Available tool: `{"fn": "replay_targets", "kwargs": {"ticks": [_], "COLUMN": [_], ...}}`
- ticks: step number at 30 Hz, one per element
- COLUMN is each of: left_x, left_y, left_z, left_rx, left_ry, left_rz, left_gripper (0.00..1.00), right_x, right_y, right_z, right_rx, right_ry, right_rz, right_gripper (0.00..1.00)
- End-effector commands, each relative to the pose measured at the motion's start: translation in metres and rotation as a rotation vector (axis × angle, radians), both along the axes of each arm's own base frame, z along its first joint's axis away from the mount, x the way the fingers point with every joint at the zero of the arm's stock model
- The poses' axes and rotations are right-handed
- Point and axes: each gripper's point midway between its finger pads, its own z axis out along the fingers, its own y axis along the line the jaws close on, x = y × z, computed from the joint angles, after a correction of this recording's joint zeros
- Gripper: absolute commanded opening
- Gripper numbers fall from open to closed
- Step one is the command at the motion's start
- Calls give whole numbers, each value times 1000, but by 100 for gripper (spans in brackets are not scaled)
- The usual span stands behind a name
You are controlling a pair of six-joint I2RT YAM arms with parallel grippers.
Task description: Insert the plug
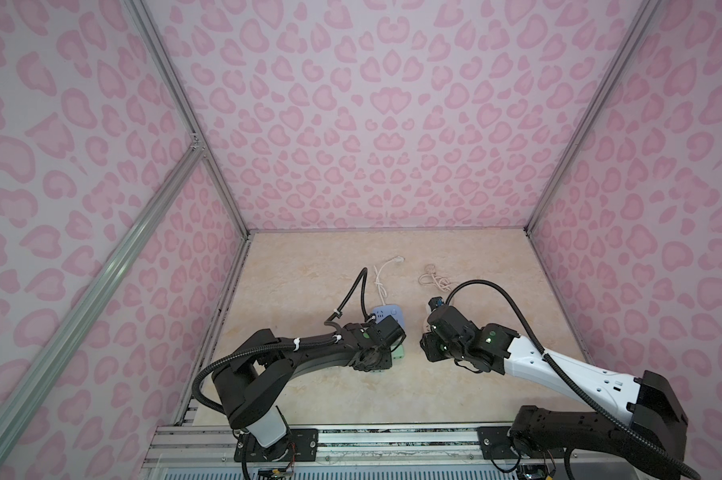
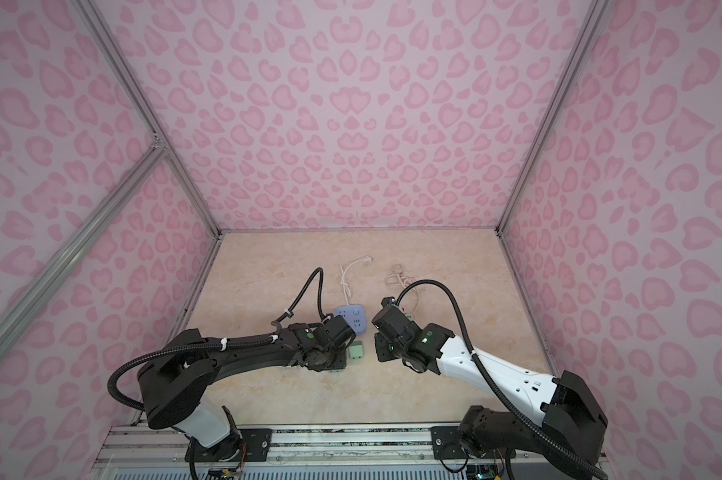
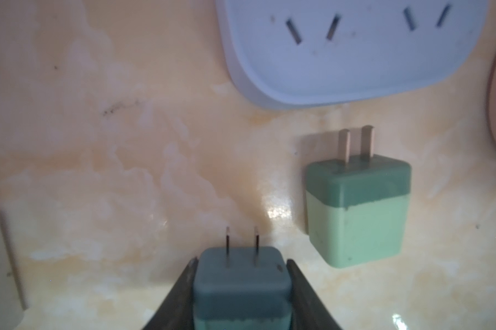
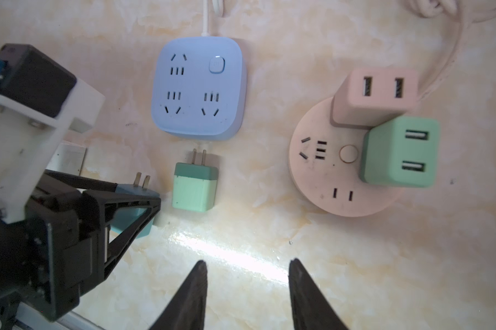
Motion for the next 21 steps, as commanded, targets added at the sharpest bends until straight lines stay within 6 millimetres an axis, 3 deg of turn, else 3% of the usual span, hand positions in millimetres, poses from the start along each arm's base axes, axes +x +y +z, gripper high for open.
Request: {"fn": "replay_targets", "kwargs": {"ticks": [1, 8, 14, 21], "left_x": [5, 26, 47, 56], "left_y": [9, 0, -10, 11], "left_z": [14, 79, 140, 155], "left_rx": [12, -100, -249, -483], "left_ry": [-49, -191, -298, -243], "left_rz": [32, 75, 154, 383], "left_gripper": [3, 3, 3, 3], "right_x": [4, 8, 11, 6], "right_y": [-1, 11, 21, 40], "right_z": [10, 38, 76, 88], "right_rx": [2, 127, 236, 351], "right_ry": [-43, -152, -305, -375], "right_rz": [4, 16, 42, 71], "right_gripper": [45, 44, 43, 44]}}
